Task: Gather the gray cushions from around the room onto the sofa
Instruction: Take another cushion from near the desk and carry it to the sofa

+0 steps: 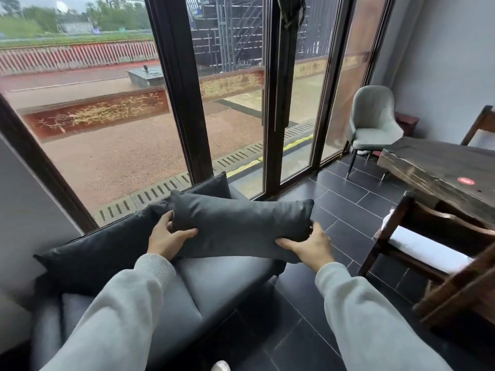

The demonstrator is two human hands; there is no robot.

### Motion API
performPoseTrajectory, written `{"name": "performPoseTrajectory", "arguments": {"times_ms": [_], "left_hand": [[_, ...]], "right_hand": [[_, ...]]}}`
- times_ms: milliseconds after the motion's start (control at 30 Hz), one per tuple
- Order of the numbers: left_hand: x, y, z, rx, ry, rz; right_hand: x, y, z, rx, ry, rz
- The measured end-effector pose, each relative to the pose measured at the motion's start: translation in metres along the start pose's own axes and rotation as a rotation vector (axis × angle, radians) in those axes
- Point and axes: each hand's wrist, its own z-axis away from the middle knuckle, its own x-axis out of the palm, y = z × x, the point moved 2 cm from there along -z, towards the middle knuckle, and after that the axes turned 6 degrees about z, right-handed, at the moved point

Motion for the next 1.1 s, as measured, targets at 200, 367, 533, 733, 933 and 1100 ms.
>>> {"name": "performPoseTrajectory", "arguments": {"times_ms": [200,367,533,733,933,1100], "left_hand": [[0.034,0.0,-0.143,-0.058,-0.114,0.031],[0.066,-0.015,-0.247,-0.137,-0.204,0.0],[0.102,-0.058,-0.346,-0.181,-0.226,-0.011],[0.144,-0.151,-0.413,-0.281,-0.238,0.02],[0.181,-0.21,-0.453,-0.323,-0.284,0.054],[0.216,-0.251,-0.479,-0.335,-0.256,0.052]], "right_hand": [[0.051,-0.014,-0.087,0.112,0.062,-0.023],[0.098,-0.011,-0.146,0.208,0.083,-0.048],[0.166,0.026,-0.201,0.303,0.079,-0.124],[0.254,0.106,-0.234,0.487,0.056,-0.254],[0.317,0.174,-0.252,0.6,0.021,-0.316],[0.353,0.217,-0.266,0.66,0.024,-0.365]]}}
